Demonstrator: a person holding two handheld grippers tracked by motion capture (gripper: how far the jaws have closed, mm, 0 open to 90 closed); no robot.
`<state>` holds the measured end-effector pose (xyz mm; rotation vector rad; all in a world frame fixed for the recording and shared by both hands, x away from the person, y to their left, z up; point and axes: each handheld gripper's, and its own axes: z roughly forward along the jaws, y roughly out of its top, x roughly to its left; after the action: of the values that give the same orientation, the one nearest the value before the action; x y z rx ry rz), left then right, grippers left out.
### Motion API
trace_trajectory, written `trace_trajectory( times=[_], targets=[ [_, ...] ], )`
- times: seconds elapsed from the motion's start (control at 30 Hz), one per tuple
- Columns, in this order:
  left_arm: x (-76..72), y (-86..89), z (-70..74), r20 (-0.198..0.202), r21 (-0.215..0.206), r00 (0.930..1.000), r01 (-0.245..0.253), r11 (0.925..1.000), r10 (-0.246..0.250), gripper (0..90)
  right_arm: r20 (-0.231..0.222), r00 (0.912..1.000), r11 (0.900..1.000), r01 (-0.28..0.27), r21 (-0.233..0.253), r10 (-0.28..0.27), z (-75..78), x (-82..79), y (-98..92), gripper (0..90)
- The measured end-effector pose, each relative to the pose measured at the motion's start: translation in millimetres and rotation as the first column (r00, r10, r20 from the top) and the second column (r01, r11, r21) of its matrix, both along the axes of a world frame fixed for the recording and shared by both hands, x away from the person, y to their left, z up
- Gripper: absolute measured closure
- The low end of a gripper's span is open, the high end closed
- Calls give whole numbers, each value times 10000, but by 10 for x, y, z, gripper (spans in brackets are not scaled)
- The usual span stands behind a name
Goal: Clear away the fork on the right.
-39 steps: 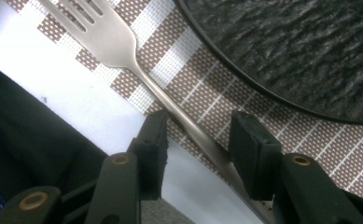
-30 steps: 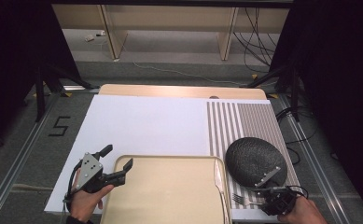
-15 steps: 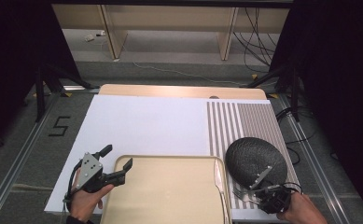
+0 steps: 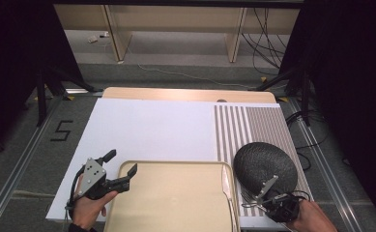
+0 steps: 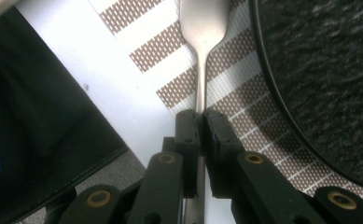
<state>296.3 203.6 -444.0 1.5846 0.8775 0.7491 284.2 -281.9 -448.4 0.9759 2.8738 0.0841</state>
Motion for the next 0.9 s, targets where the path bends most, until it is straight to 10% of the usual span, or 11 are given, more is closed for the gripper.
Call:
trace_trajectory(
  times=[0.33,0.9],
  targets=[
    [-2,0,6,25,-33,10000,-19,10000,19,161,505,9983,9909,236,1327,-305,123,-2,47,850],
    [-4,0,8,71,-31,10000,-22,10000,22,160,592,9934,9018,636,4275,-982,299,-6,198,851]
  ],
)
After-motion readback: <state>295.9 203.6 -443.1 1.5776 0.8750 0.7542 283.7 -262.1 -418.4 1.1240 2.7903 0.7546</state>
